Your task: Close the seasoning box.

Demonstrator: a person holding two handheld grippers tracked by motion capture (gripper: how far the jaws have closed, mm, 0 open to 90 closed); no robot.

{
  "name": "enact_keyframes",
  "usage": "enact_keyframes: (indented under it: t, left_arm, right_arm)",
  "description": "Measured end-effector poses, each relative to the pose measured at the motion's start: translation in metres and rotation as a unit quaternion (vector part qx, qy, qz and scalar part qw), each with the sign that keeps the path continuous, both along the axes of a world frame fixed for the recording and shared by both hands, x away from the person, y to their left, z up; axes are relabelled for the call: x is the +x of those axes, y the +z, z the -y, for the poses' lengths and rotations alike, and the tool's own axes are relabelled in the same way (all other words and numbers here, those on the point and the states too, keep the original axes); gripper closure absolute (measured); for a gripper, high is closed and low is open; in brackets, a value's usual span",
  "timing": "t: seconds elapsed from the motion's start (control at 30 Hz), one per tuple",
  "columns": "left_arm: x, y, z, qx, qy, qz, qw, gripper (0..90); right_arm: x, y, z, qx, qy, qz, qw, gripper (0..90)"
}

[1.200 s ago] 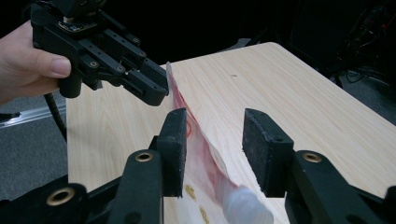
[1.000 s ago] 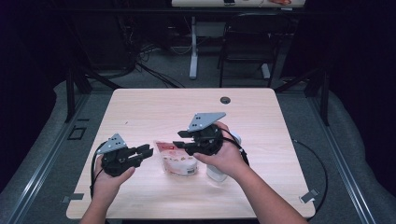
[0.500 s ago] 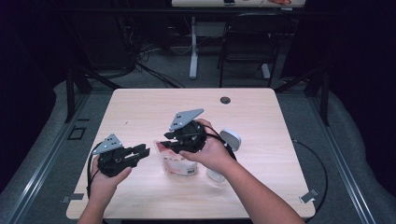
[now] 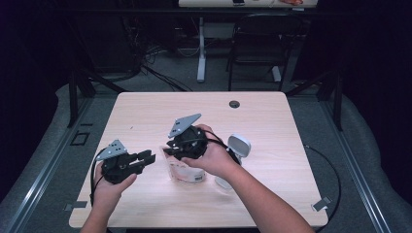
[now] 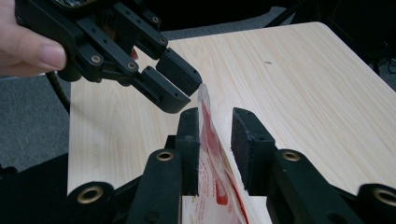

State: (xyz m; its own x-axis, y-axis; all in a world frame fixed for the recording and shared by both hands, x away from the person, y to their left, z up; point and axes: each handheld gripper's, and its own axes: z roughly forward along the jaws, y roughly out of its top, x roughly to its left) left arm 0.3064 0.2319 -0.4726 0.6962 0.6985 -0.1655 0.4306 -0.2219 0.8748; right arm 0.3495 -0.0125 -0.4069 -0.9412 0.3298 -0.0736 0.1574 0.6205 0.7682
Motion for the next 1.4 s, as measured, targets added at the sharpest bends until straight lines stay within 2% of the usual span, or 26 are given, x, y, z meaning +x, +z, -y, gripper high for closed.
enact_keyframes:
  t: [0.43,0.73,1.07,1.17,1.4]
  left_arm:
    - [0.001,-0.001,-0.001,0.000,-0.001,0.000,1.0000,70.0]
    - [0.001,-0.002,0.000,0.001,0.000,-0.002,1.0000,69.8]
    - [0.001,-0.003,0.000,0.002,0.001,-0.005,1.0000,69.4]
    - [0.002,-0.004,0.000,0.002,0.000,-0.006,1.0000,69.2]
    - [0.001,-0.005,0.001,0.005,-0.004,-0.006,1.0000,68.4]
  right_arm:
    - [0.001,-0.002,-0.008,-0.028,0.009,0.003,0.9996,78.4]
    - [0.003,-0.004,-0.011,-0.038,0.009,0.001,0.9992,81.4]
    - [0.006,-0.004,-0.011,-0.036,0.017,-0.011,0.9991,85.7]
    - [0.006,-0.004,-0.011,-0.039,0.022,-0.007,0.9990,89.2]
    - [0.006,-0.002,-0.010,-0.049,0.033,-0.001,0.9982,90.0]
